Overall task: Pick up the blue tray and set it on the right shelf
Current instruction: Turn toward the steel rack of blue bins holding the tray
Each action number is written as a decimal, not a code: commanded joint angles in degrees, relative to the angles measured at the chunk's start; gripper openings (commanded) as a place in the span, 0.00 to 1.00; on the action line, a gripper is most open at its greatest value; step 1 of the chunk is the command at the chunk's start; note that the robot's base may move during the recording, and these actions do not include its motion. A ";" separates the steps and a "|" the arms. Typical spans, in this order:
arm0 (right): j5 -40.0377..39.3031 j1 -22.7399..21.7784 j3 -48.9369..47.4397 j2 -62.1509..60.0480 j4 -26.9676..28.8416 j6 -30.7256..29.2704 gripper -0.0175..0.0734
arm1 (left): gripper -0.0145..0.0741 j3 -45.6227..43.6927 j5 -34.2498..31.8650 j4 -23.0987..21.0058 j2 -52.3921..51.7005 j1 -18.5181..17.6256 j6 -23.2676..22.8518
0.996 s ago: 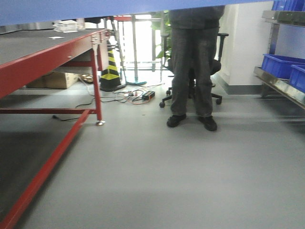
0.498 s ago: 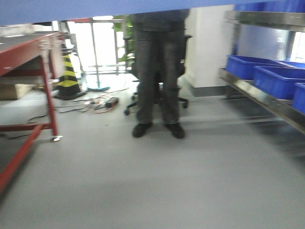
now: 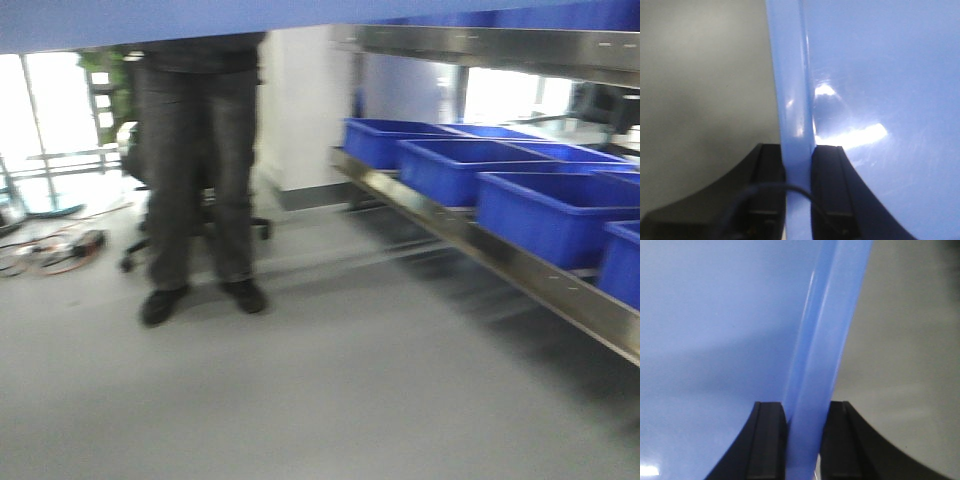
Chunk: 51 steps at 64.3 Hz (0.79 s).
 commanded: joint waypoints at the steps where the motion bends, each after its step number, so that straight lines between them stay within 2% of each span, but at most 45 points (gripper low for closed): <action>1: -2.42 -0.25 -1.43 -1.78 -2.96 -1.82 0.26 | 0.11 -1.23 5.89 0.30 -1.67 -0.48 1.85; 51: -2.42 -0.25 -1.43 -1.78 -2.96 -1.82 0.26 | 0.11 -1.23 5.89 0.30 -1.67 -0.48 1.85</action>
